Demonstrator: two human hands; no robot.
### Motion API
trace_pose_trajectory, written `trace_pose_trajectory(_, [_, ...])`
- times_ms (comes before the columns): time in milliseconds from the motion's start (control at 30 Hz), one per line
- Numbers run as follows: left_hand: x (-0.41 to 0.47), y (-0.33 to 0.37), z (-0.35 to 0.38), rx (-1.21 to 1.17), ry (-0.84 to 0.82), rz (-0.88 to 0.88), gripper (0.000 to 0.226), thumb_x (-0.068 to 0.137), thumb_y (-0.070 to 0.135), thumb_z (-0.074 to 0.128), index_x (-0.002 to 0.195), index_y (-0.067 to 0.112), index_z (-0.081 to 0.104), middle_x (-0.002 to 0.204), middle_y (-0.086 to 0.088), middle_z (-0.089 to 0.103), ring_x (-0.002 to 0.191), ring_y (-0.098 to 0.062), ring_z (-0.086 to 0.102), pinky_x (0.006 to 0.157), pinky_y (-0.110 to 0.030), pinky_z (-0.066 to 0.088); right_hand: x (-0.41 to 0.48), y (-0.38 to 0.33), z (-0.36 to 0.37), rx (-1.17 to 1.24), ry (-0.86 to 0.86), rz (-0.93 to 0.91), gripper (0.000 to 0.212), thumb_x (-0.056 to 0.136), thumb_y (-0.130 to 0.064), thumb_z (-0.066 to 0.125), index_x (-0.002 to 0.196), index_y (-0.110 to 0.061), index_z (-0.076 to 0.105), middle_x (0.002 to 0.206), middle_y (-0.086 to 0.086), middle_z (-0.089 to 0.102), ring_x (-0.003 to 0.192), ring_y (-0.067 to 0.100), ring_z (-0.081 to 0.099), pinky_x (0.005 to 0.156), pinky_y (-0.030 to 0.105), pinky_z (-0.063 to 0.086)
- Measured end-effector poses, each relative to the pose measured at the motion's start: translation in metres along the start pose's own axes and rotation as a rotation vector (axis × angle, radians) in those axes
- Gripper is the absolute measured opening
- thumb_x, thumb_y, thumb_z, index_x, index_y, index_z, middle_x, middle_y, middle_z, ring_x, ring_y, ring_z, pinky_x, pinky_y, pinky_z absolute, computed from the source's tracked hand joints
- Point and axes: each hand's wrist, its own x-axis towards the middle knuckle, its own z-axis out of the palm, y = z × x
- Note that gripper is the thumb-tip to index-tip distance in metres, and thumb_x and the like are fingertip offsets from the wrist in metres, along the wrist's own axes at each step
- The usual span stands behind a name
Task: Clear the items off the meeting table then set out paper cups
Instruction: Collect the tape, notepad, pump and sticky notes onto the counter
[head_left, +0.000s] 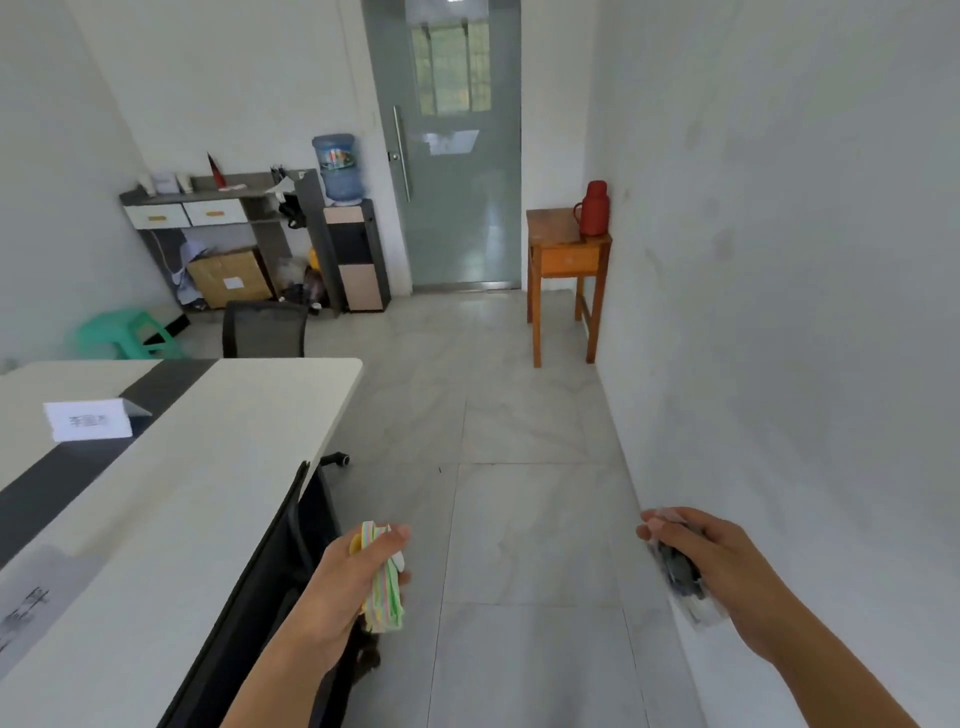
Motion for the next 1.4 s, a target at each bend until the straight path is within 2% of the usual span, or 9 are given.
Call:
trace_pose_trajectory(133, [0.106,0.067,0.033,0.054,-0.043,0.036,0.047,0.065,0.038,0.073,0.101,0.009,0.067,0.088,-0.011,0.063,0.075,-0.024,0.067,0.060,-0.034,0.055,0.087,-0.038,-0.022,0.049,0.098,-0.005,0.012,0.088,-0.022,0.066,0.095,-0.017,0.075,0.099,0.002,0.074,0.091,0.021,0.064,0.064,0.025,0.041])
trace_pose_trajectory(267, [0.202,0.111,0.062,0.067,-0.087,0.077,0.045,0.069,0.034,0.077,0.104,0.007,0.066,0.095,-0.015,0.065,0.077,-0.028,0.067,0.072,-0.041,0.054,0.180,-0.060,-0.032,0.086,0.155,-0.007,0.011,0.088,-0.019,0.066,0.091,-0.017,0.076,0.105,0.005,0.074,0.104,0.022,0.065,0.077,0.030,0.046])
trace_pose_trajectory(533, [0.399,0.167,0.101,0.058,-0.036,0.058,0.064,0.051,0.044,0.078,0.103,0.008,0.066,0.096,-0.016,0.066,0.075,-0.028,0.070,0.072,-0.043,0.056,0.407,-0.097,-0.031,0.088,0.082,0.004,0.013,0.089,-0.020,0.064,0.098,-0.016,0.073,0.102,0.003,0.073,0.095,0.017,0.064,0.068,0.024,0.045])
trace_pose_trajectory(633, [0.460,0.198,0.104,0.049,-0.002,0.070,0.069,0.046,0.050,0.077,0.102,0.010,0.068,0.098,-0.015,0.069,0.080,-0.029,0.071,0.080,-0.047,0.056,0.491,-0.127,-0.026,0.055,0.028,-0.014,0.014,0.090,-0.020,0.064,0.094,-0.013,0.075,0.078,-0.005,0.073,0.077,0.017,0.060,0.062,0.023,0.043])
trace_pose_trajectory(833, [0.562,0.223,0.076,-0.019,0.117,0.042,0.066,0.050,0.050,0.078,0.102,0.011,0.068,0.096,-0.013,0.068,0.080,-0.027,0.073,0.076,-0.046,0.057,0.638,-0.169,0.015,-0.025,-0.103,0.009,0.013,0.087,-0.024,0.067,0.097,-0.020,0.075,0.105,0.003,0.074,0.104,0.019,0.064,0.083,0.029,0.048])
trace_pose_trajectory(1067, [0.717,0.247,0.036,-0.078,0.190,-0.016,0.066,0.048,0.046,0.080,0.099,0.007,0.068,0.091,-0.015,0.065,0.075,-0.029,0.070,0.067,-0.043,0.056,0.802,-0.183,0.089,-0.087,-0.197,0.093,0.018,0.086,-0.022,0.068,0.100,-0.013,0.075,0.109,-0.003,0.072,0.107,0.014,0.062,0.095,0.028,0.042])
trace_pose_trajectory(1167, [0.794,0.283,0.015,-0.076,0.188,-0.014,0.060,0.054,0.041,0.080,0.101,0.006,0.067,0.091,-0.013,0.064,0.072,-0.028,0.068,0.064,-0.040,0.054,0.877,-0.207,0.124,-0.091,-0.202,0.100,0.016,0.088,-0.018,0.067,0.101,-0.013,0.073,0.105,0.002,0.074,0.104,0.016,0.064,0.090,0.026,0.045])
trace_pose_trajectory(1300, [0.891,0.343,-0.011,-0.041,0.216,0.019,0.029,0.082,0.026,0.075,0.101,0.007,0.067,0.095,-0.015,0.065,0.078,-0.030,0.069,0.072,-0.043,0.054,0.963,-0.254,0.164,-0.090,-0.189,0.073,0.014,0.089,-0.020,0.067,0.101,-0.014,0.072,0.101,0.019,0.073,0.101,0.028,0.066,0.090,0.034,0.051])
trace_pose_trajectory(1400, [0.949,0.372,-0.018,-0.022,0.179,0.010,0.043,0.068,0.035,0.081,0.099,0.008,0.068,0.095,-0.012,0.067,0.078,-0.030,0.069,0.070,-0.042,0.055,1.017,-0.269,0.186,-0.086,-0.199,0.091,0.012,0.088,-0.020,0.067,0.098,-0.017,0.072,0.100,0.011,0.074,0.097,0.020,0.066,0.080,0.026,0.050])
